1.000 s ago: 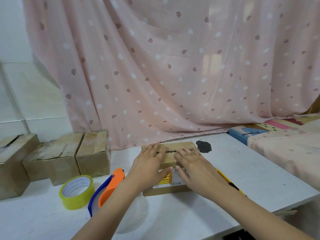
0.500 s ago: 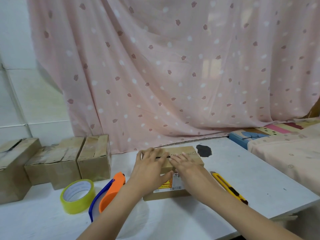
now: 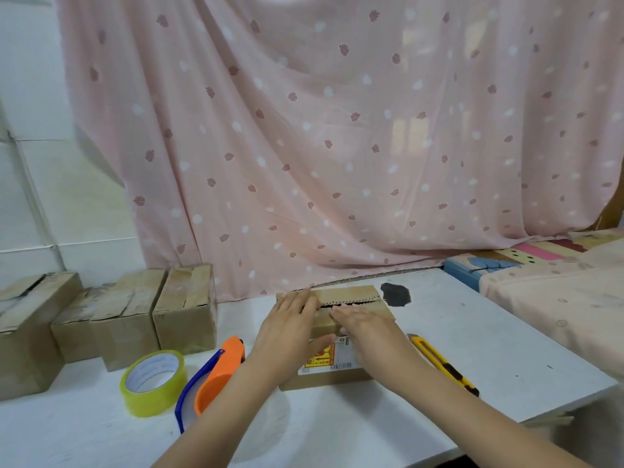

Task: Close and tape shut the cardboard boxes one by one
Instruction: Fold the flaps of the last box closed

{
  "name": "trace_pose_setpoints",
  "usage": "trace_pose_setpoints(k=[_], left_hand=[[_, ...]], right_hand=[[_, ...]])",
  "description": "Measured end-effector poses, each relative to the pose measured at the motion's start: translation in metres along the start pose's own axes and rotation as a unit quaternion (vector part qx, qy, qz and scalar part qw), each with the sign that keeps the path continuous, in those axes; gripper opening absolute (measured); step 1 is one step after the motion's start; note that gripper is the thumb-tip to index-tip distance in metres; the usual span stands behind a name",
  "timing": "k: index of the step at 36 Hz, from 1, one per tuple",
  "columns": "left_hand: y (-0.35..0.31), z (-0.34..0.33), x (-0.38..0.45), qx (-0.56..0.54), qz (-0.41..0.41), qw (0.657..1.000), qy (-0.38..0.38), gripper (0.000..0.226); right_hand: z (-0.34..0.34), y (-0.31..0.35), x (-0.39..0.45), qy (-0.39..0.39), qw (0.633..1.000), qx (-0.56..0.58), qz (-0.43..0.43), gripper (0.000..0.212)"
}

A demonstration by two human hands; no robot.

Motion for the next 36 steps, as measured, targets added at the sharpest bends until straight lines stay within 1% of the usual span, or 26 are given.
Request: trace_pose_setpoints(k=[2,3,4,6,7,11,15,17,19,23,27,30,34,36], left_hand=[[0.0,0.002,0.0,0.013,0.007,1.0,-0.009,0.07],[0.0,0.004,-0.001,0.027,0.008,1.0,-0.012,0.071],[-0.001,0.005,-0.001,0.035,0.008,0.999,-0.01,0.07],[-0.002,0.007,0.001,0.019,0.007,1.0,0.008,0.066],[-0.001,0.008,0.002,0.001,0.007,1.0,0.019,0.064],[0.002,0.014,0.002,-0.053,-0.011,0.997,0.049,0.061],[-0.001,0.021,-0.003,-0.076,-0.039,0.995,0.043,0.052],[0.0,0.021,-0.004,-0.075,-0.044,0.995,0.045,0.049],[0.002,0.019,-0.004,-0.074,-0.05,0.995,0.054,0.045],[-0.001,0.017,-0.006,-0.058,-0.076,0.995,0.034,0.038],[-0.006,0.014,-0.01,-0.065,-0.073,0.994,0.044,0.046],[-0.011,0.015,-0.011,-0.057,-0.084,0.994,0.043,0.048],[-0.009,0.015,-0.009,-0.066,-0.084,0.992,0.06,0.046],[-0.007,0.015,-0.007,-0.077,-0.081,0.991,0.073,0.046]], right_hand=[[0.004,0.002,-0.001,-0.011,1.0,-0.002,-0.009,0.06],[0.004,0.002,-0.001,-0.017,1.0,0.006,-0.01,0.056],[0.006,0.004,-0.002,-0.021,1.0,0.013,-0.008,0.048],[0.009,0.004,-0.004,-0.023,1.0,0.012,0.0,0.032],[0.011,0.001,-0.004,-0.021,1.0,0.019,0.0,0.029],[0.03,-0.014,-0.006,-0.025,0.993,0.116,-0.021,0.028],[0.031,-0.025,-0.012,-0.024,0.984,0.168,-0.052,0.031],[0.027,-0.026,-0.018,-0.034,0.985,0.158,-0.063,0.036],[0.022,-0.023,-0.023,-0.039,0.99,0.122,-0.057,0.04],[0.014,-0.013,-0.027,-0.047,0.994,0.092,-0.041,0.044],[0.014,-0.009,-0.03,-0.048,0.995,0.083,-0.041,0.042],[0.018,-0.007,-0.028,-0.043,0.996,0.068,-0.036,0.041],[0.03,-0.013,-0.022,-0.04,0.993,0.101,-0.043,0.028],[0.036,-0.019,-0.018,-0.05,0.99,0.123,-0.049,0.026]])
Point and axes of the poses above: each hand's wrist, its own x-axis towards the middle knuckle, its own z-axis out of the back of the hand, y = z × x, the point moved 5 cm from there along x, towards the middle knuckle, and after that the axes turned 9 degrees about -x, right-handed, at the moved point
